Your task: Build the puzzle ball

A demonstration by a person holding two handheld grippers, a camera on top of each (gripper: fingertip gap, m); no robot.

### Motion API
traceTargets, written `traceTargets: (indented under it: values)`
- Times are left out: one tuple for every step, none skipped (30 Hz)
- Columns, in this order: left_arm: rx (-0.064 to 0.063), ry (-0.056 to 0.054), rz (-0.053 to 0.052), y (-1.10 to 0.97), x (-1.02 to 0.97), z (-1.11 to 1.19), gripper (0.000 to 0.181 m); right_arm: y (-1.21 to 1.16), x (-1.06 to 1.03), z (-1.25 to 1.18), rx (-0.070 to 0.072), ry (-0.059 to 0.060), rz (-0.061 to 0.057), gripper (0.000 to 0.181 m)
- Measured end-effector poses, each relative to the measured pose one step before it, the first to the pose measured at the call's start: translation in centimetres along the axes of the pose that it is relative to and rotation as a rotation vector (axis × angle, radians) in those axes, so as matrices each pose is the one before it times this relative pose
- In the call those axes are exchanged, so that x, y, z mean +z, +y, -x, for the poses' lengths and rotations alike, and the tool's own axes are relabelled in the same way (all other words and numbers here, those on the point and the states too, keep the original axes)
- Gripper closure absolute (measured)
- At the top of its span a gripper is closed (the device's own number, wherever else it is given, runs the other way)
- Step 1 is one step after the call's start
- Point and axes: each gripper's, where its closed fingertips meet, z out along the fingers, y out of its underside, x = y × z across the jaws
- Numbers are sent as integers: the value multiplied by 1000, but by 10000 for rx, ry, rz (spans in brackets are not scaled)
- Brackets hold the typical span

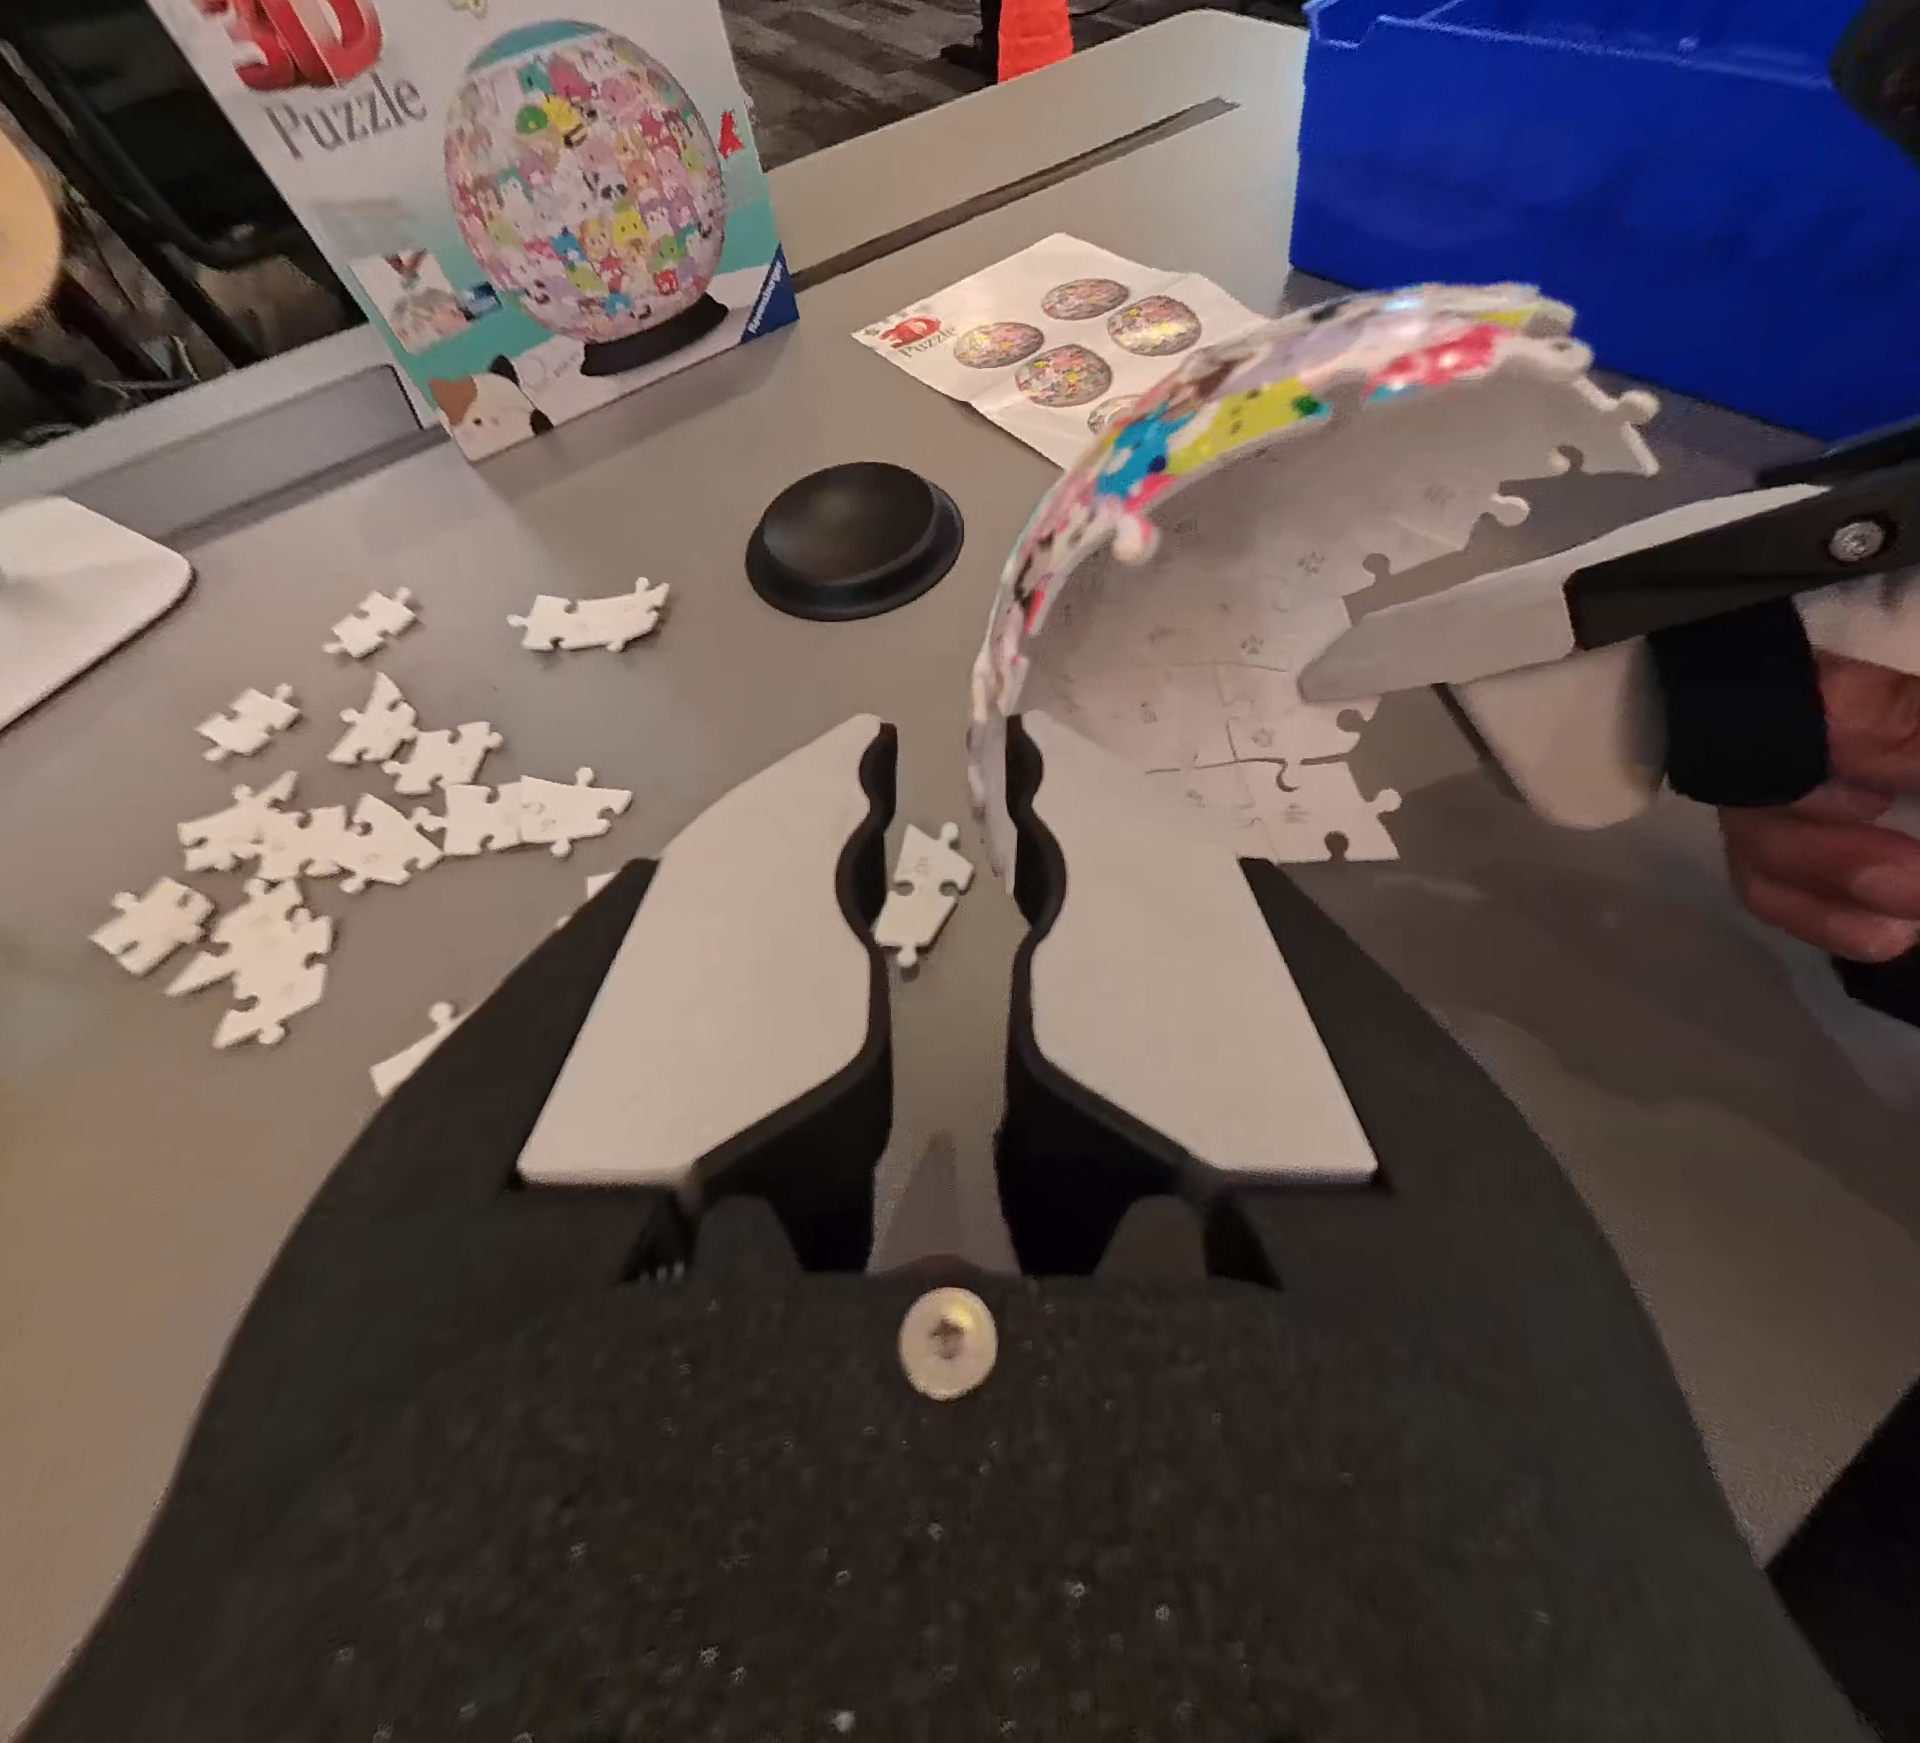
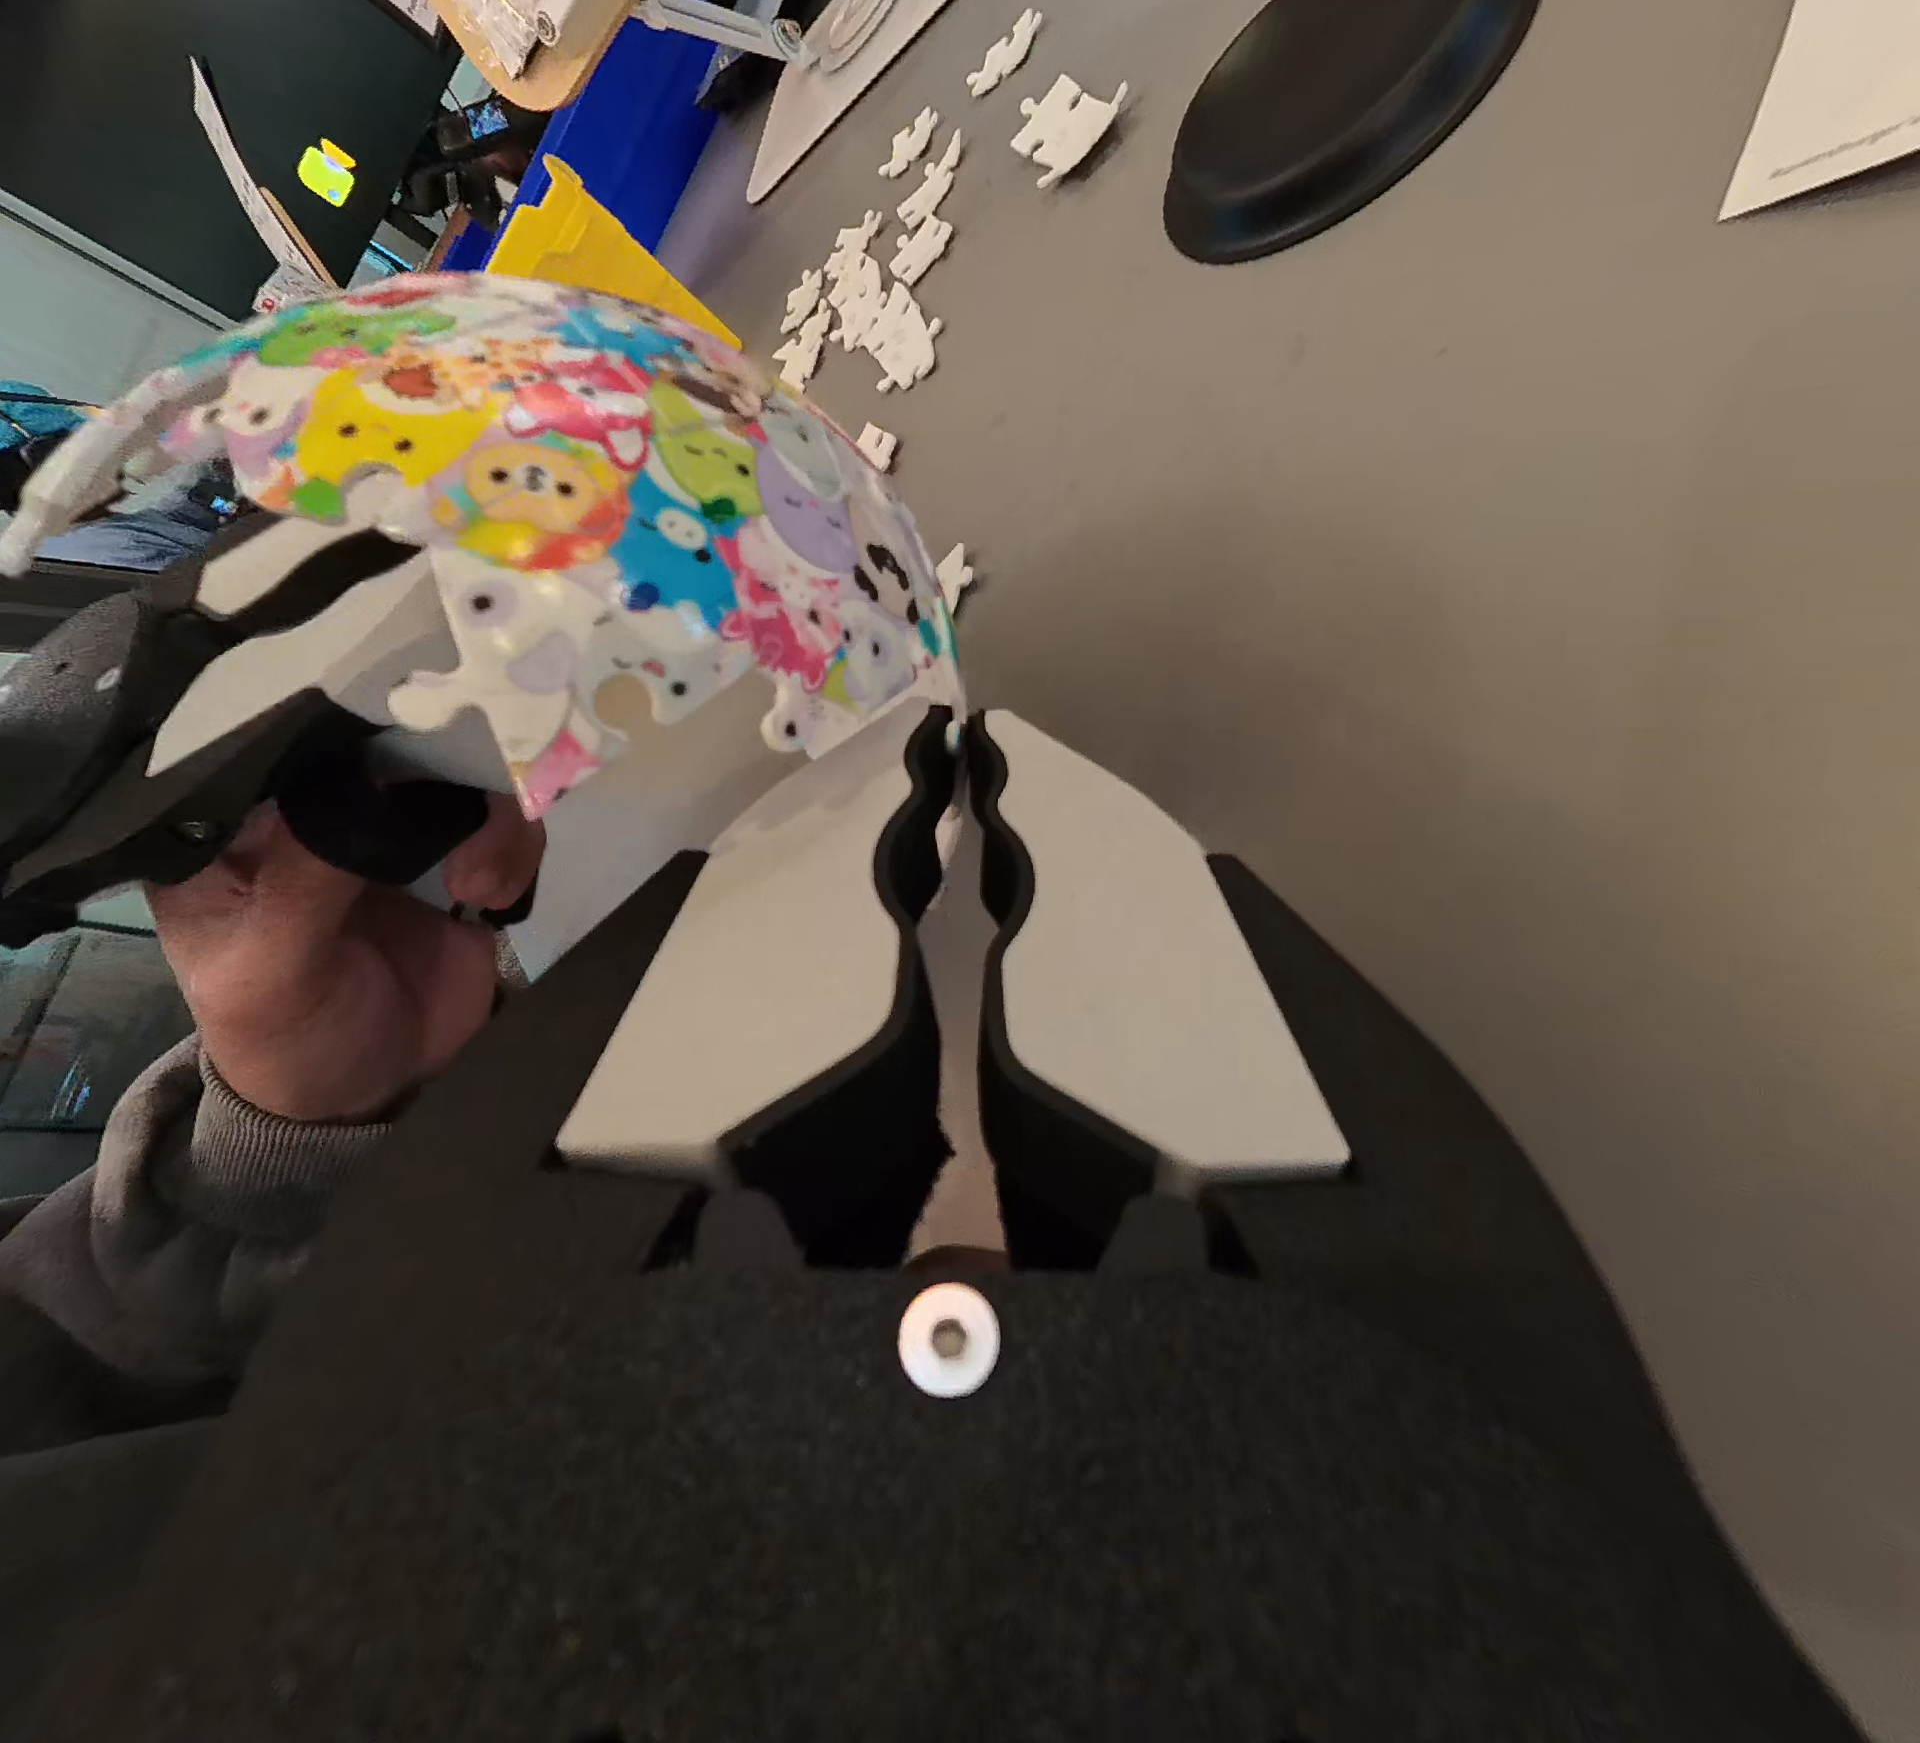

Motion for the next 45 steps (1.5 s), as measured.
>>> traceTargets:
  values:
    - [219, -44, -9, -70, -57, -114, 162, 46, 42, 6, 22, -13, 24, 179]
    - [118, 41, -27, -80, -59, -207, 163, 31, 27, -10, 18, -11, 9, 179]
    - [41, 69, -21, -67, -51, -218, 163, 52, 35, -62, 10, 25, 37, 179]
    - [26, 50, -9, -40, -22, -167, 163, 46, 28, -43, -11, 16, 34, 179]
    - [38, 45, 17, 4, 17, -141, 163, 16, 21, -31, 7, 9, 8, 179]
    - [42, -13, 31, 38, 26, -48, 165, 10, 13, 12, 15, -13, 3, 179]
    - [33, -48, 19, 46, 39, 15, 167, 7, 3, 23, 16, -14, 1, 179]
    - [3, -19, 17, 23, 30, 10, 169, 9, 3, 5, -8, 9, 6, 179]
    - [-19, -32, -8, -15, -6, 35, 172, 32, -1, -36, -32, 32, 20, 179]
    - [-11, -36, -25, -39, -35, 64, 175, 5, 1, -18, -11, 6, 9, 179]
    - [-14, -6, -4, -13, -20, 26, 175, -14, -2, 14, 25, -35, -13, 179]
    - [-24, 3, 26, 37, 15, 18, 175, 18, 11, -17, 23, -9, 11, 179]
    - [-22, -10, 44, 71, 47, 16, 175, 31, 32, -35, -6, 15, 18, 179]
    - [-11, -18, 38, 69, 33, 24, 176, 27, 23, -35, -4, 23, 15, 179]
    - [5, -16, 17, 27, 23, 12, 176, 13, 15, -13, 4, 7, -3, 179]
    - [6, -10, 20, 23, 11, -2, 176, 30, 13, -16, 13, -9, 17, 179]
    - [-3, -9, 23, 11, 5, 16, 176, 11, 5, -2, 14, -8, 7, 179]
    - [-4, 0, 14, 17, 14, -8, 176, -18, -10, -19, 10, 0, -15, 179]
    - [-7, -14, 12, 21, 21, -8, 176, -16, -14, -22, -4, 9, -1, 179]
    - [-11, -10, -1, -8, 9, -14, 177, 1, -8, -8, -5, 9, 5, 179]
    - [-3, -11, 13, 11, 17, -20, 177, -12, -12, -30, -7, 21, -6, 179]
    - [6, -30, 6, -6, 12, 4, 177, -19, -5, -14, 5, 2, -9, 179]
    - [-1, -19, 1, -2, 14, -25, 177, -12, -2, -7, 17, -1, -8, 179]
    - [-11, -27, 18, 12, 2, 2, 177, -1, 0, -27, -2, 20, -1, 179]
    - [-8, -42, -3, -21, 1, 9, 177, 4, 6, 3, -7, 0, 0, 179]
    - [-5, -30, -5, -11, 23, -5, 177, -10, 2, 2, 10, 6, -13, 179]
    - [-9, -30, 9, 11, 6, -3, 177, -4, -9, -21, -1, 22, -4, 179]
    - [-12, -22, -16, -17, 17, -9, 177, -4, 2, -14, 1, 0, -5, 179]
    - [-3, -4, -7, 8, 26, -36, 177, -18, -10, -16, 22, 4, -14, 179]
    - [10, 7, 28, 65, 75, -45, 177, -1, -20, -65, 23, 21, -4, 179]
    - [6, 21, 54, 121, 76, -76, 177, 8, -19, -127, 18, 41, 10, 179]
    - [-8, 55, 15, 69, 33, -128, 177, -20, -38, -120, 46, 29, -19, 179]
    - [-15, 73, -42, -40, -25, -163, 176, -33, -31, -83, 50, 2, -28, 179]
    - [-18, 66, -40, -78, -30, -149, 174, -5, -15, -45, 32, -13, -5, 179]
    - [-21, 16, -23, -60, -34, -92, 172, -14, -12, 26, 18, -28, 4, 179]
    - [-4, -50, -20, -51, -7, -14, 173, -20, -7, 38, -16, -5, -8, 179]
    - [39, -83, 6, 3, -30, 41, 176, 11, 1, -12, -55, 62, 10, 179]
    - [57, -92, 12, -7, -43, 69, 177, 16, -6, 7, -70, 29, 8, 179]
    - [54, -93, 34, -3, -19, 97, 178, 0, -14, 73, 0, -27, -2, 179]
    - [36, -87, 66, 54, 12, 112, 179, 19, 9, 37, 7, -15, 13, 179]
    - [-13, -31, 61, 99, 41, 44, 179, 36, 4, 1, -12, 9, 18, 179]
    - [-54, 7, 44, 89, 51, 21, 179, 19, 16, -45, -11, 33, 8, 179]
    - [-64, 8, 26, 70, 33, 26, 179, 14, -1, -27, 6, -2, 3, 179]
    - [-58, 11, 25, 64, 41, 20, 179, -5, -13, -2, 31, -14, 0, 179]
    - [-39, 6, -6, 8, 30, -2, 179, -8, -11, -39, -2, 18, 0, 179]
